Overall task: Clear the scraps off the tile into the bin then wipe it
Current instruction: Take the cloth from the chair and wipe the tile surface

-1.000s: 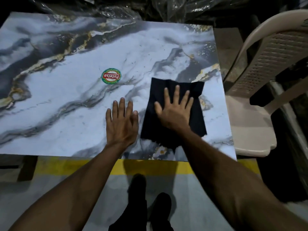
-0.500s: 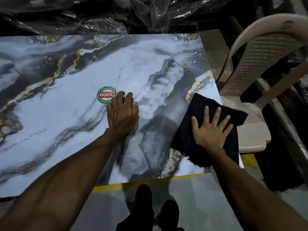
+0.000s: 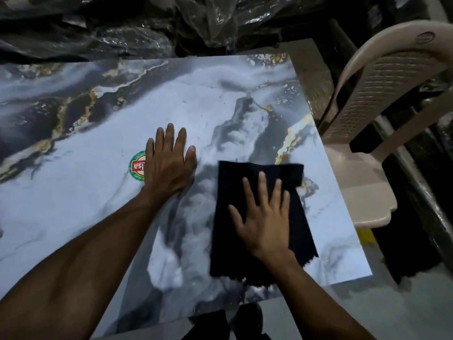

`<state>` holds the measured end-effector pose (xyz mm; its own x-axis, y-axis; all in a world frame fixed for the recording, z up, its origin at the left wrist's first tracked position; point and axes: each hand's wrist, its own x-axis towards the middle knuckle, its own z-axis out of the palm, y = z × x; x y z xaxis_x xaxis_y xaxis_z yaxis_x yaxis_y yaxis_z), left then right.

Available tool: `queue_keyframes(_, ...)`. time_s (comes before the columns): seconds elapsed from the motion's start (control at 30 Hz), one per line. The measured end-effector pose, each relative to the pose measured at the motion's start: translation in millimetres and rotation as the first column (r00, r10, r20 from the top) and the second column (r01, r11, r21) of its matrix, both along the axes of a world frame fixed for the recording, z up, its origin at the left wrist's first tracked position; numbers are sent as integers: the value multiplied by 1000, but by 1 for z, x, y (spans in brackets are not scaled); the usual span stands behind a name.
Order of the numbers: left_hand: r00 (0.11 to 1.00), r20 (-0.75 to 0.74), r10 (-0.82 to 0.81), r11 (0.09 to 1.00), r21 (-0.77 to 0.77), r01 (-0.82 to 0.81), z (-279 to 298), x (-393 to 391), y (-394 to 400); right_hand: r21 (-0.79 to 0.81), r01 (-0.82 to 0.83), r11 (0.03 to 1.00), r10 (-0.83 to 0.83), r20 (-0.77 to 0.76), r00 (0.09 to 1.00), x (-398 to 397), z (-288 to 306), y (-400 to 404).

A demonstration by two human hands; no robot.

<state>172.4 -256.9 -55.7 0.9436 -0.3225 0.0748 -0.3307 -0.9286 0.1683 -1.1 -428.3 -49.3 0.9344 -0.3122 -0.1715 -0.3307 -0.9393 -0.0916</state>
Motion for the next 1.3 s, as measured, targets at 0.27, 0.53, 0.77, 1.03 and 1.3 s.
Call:
queue_keyframes(0.27,998,-57,27,1000,13,-26,5,4,-3,-32,382,924,-383,-62,922,40,4,-84)
queue_keyframes(0.53,998,-14,56,998,7,-56,-1,6,-4,33,405,914,-404,-15,915,180,4,-131)
queue_keyframes(0.77,994,-14,110,993,-37,-110,-4,7,-4,34,29,999,-27,-35,999,237,4,-65)
queue_keyframes(1.03,993,-71,98,995,-20,-100,5,5,-5,23,-106,994,106,18,994,67,-2,-12)
queue_keyframes(1.3,992,-87,96,995,-6,-97,8,7,-5,-16,281,960,-281,-71,957,104,8,-119)
